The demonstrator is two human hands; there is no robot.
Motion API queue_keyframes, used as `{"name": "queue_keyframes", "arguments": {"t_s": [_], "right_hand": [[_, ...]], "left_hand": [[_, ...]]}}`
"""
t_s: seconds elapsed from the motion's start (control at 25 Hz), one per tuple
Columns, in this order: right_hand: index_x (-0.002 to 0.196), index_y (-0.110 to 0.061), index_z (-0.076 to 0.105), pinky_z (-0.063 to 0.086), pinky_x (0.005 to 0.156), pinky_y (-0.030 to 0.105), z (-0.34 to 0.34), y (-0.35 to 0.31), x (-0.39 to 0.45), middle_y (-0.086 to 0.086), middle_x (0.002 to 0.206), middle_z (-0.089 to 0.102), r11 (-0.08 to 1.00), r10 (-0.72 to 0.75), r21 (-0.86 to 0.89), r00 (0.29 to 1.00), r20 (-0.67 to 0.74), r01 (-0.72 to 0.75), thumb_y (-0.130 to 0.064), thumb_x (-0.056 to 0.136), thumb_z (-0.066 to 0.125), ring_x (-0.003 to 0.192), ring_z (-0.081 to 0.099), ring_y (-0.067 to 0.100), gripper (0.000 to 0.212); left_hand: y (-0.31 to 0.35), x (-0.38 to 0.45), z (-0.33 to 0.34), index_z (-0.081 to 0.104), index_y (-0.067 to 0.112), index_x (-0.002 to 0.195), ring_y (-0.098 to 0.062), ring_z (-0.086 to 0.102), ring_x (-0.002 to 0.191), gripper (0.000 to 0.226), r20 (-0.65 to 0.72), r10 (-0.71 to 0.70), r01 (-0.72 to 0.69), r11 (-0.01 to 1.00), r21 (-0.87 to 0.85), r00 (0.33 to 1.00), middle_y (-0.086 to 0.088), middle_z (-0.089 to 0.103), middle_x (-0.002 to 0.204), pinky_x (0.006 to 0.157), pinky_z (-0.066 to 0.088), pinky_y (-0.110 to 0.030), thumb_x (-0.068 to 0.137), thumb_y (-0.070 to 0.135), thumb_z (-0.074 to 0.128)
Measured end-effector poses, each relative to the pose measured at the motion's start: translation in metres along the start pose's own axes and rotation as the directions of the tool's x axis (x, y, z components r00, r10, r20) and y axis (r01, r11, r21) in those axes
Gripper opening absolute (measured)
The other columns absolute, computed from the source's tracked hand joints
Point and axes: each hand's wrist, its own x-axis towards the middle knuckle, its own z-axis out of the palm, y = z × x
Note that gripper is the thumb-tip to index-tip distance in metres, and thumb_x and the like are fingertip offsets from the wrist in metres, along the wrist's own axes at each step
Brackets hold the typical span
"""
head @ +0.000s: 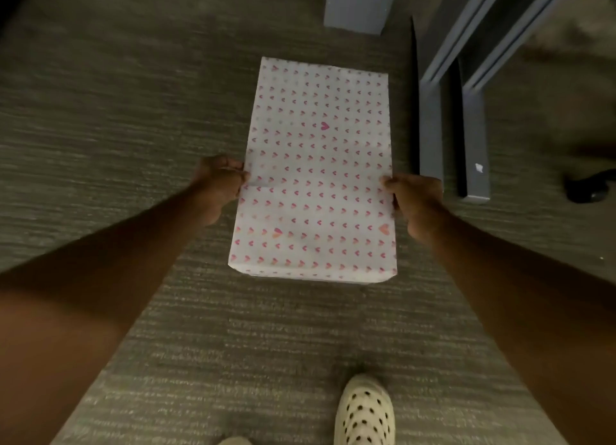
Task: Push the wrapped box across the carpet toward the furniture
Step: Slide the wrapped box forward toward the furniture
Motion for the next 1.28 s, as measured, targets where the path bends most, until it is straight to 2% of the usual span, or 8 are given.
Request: {"name": "queue_keyframes", "arguments": {"t_s": [0.16,0.24,0.4,0.56,0.84,1.0,1.16,1.28], "right_hand": [[0.133,-0.008,0.060,0.058,0.098,0.043,0.011,-0.025,0.057,0.011,0.130,0.068,0.998,-0.060,-0.012,0.998,-0.008,0.060,-0.030,0.093,0.071,0.116,0.068,0.030,0.047],[0.134,-0.008,0.059,0.056,0.103,0.047,0.016,-0.036,0.077,0.012,0.131,0.067,0.997,-0.068,-0.025,0.998,-0.001,0.068,-0.031,0.094,0.070,0.119,0.067,0.032,0.047],[0.137,-0.009,0.058,0.057,0.101,0.046,0.023,-0.049,0.113,0.011,0.129,0.067,0.996,-0.087,-0.014,0.996,-0.021,0.087,-0.028,0.094,0.069,0.116,0.068,0.030,0.049],[0.139,-0.008,0.056,0.059,0.097,0.044,0.030,-0.053,0.137,0.014,0.130,0.066,0.996,-0.081,-0.040,0.996,-0.025,0.080,-0.031,0.091,0.073,0.114,0.067,0.031,0.056],[0.142,-0.009,0.053,0.059,0.098,0.045,0.036,-0.058,0.161,0.014,0.133,0.064,0.999,-0.049,-0.025,0.998,-0.038,0.049,-0.030,0.088,0.076,0.117,0.066,0.031,0.062],[0.142,-0.009,0.053,0.059,0.097,0.046,0.035,-0.056,0.167,0.014,0.134,0.063,0.998,-0.040,-0.041,0.997,-0.067,0.037,-0.028,0.089,0.076,0.116,0.065,0.031,0.060],[0.139,-0.008,0.055,0.060,0.096,0.046,0.035,-0.054,0.168,0.015,0.132,0.063,0.998,-0.025,-0.052,0.997,-0.073,0.021,-0.026,0.088,0.076,0.115,0.065,0.031,0.057],[0.139,-0.008,0.056,0.060,0.096,0.047,0.038,-0.052,0.167,0.014,0.133,0.062,0.999,-0.026,-0.038,0.997,-0.068,0.024,-0.025,0.087,0.078,0.116,0.065,0.031,0.059]], "left_hand": [[0.027,0.048,0.020,0.062,0.022,0.082,-0.021,0.064,0.092,0.015,-0.008,0.029,-0.029,0.999,-0.027,1.000,-0.003,0.064,0.094,0.071,0.053,-0.031,0.090,0.009,0.060],[0.038,0.067,0.026,0.061,0.022,0.082,-0.022,0.063,0.096,0.016,-0.004,0.037,-0.037,0.999,-0.032,0.999,-0.004,0.064,0.099,0.075,0.053,-0.033,0.091,0.008,0.059],[0.054,0.099,0.036,0.061,0.019,0.081,-0.021,0.064,0.091,0.016,0.003,0.046,-0.046,0.998,-0.034,0.999,-0.004,0.064,0.095,0.064,0.051,-0.028,0.090,0.006,0.059],[0.060,0.118,0.043,0.061,0.018,0.080,-0.017,0.063,0.081,0.014,-0.028,0.031,-0.030,0.999,0.021,0.999,-0.006,0.065,0.092,0.061,0.051,-0.028,0.091,0.009,0.060],[0.072,0.134,0.052,0.060,0.020,0.080,-0.018,0.062,0.083,0.015,-0.018,0.029,-0.028,0.998,0.052,0.999,-0.003,0.061,0.092,0.061,0.051,-0.028,0.092,0.010,0.058],[0.067,0.137,0.057,0.061,0.016,0.083,-0.019,0.062,0.087,0.015,0.005,0.005,-0.005,1.000,0.021,1.000,-0.006,0.062,0.096,0.067,0.052,-0.030,0.093,0.006,0.056],[0.067,0.134,0.058,0.062,0.015,0.084,-0.016,0.062,0.081,0.015,0.004,-0.016,0.016,1.000,0.018,1.000,-0.006,0.062,0.095,0.057,0.049,-0.026,0.093,0.005,0.056],[0.064,0.136,0.056,0.063,0.013,0.089,-0.021,0.062,0.092,0.013,0.010,-0.020,0.019,1.000,0.014,1.000,-0.009,0.062,0.103,0.067,0.051,-0.031,0.093,0.003,0.055]]}}
